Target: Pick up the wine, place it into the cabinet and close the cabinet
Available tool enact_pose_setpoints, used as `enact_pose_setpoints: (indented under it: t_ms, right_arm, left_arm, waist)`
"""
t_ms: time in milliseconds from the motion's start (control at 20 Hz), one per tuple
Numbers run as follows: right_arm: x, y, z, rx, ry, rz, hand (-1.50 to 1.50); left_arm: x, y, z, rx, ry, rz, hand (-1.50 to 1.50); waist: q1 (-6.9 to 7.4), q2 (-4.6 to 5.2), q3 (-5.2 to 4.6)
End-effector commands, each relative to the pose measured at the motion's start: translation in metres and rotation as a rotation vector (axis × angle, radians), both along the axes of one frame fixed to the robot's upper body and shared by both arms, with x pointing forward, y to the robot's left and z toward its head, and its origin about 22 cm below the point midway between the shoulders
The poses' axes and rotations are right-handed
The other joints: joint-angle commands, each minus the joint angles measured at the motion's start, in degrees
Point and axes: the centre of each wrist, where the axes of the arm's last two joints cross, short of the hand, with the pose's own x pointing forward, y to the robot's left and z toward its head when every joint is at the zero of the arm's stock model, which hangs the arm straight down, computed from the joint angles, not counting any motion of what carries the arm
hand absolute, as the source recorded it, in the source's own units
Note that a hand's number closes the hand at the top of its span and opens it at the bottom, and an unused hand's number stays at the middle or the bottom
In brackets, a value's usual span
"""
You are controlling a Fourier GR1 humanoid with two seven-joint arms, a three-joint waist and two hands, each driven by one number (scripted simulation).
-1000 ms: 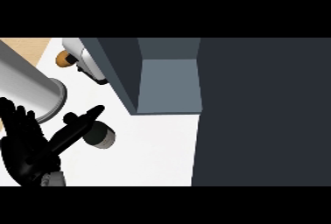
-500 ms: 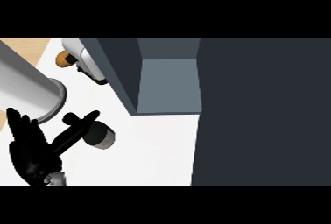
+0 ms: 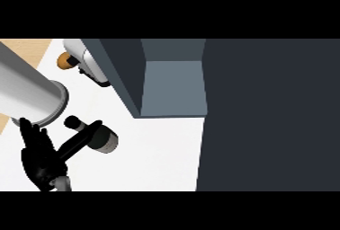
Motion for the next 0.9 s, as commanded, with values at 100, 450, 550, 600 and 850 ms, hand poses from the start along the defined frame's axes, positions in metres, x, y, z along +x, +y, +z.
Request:
enact_pose_setpoints:
  t_ms: [100,450,550,600,850]
  right_arm:
    - [-0.045,-0.015,0.035,0.044,-0.085,0.047,-1.50]
    - [-0.041,-0.013,0.034,0.056,-0.083,0.024,-1.50]
    - [-0.044,-0.012,0.039,0.063,-0.093,0.026,-1.50]
    - [-0.038,-0.014,0.037,0.045,-0.092,0.031,-1.50]
    - [-0.043,-0.009,0.035,0.076,-0.084,0.039,-1.50]
  left_arm:
    - [-0.001,0.002,-0.036,-0.047,0.008,-0.026,-1.50]
    - [-0.011,-0.004,-0.077,-0.073,0.015,-0.055,-1.50]
    - [-0.016,-0.001,-0.083,-0.075,0.006,-0.074,-1.50]
    - [-0.018,-0.014,-0.085,-0.061,0.013,-0.081,-1.50]
    - [-0.009,-0.007,-0.098,-0.110,-0.048,-0.034,-1.50]
  waist:
    - [-0.03,0.08,0.01]
    - [0.07,0.09,-0.02]
    - [0.24,0.05,-0.04]
    - [0.44,0.11,0.03]
    - [-0.01,0.00,-0.02]
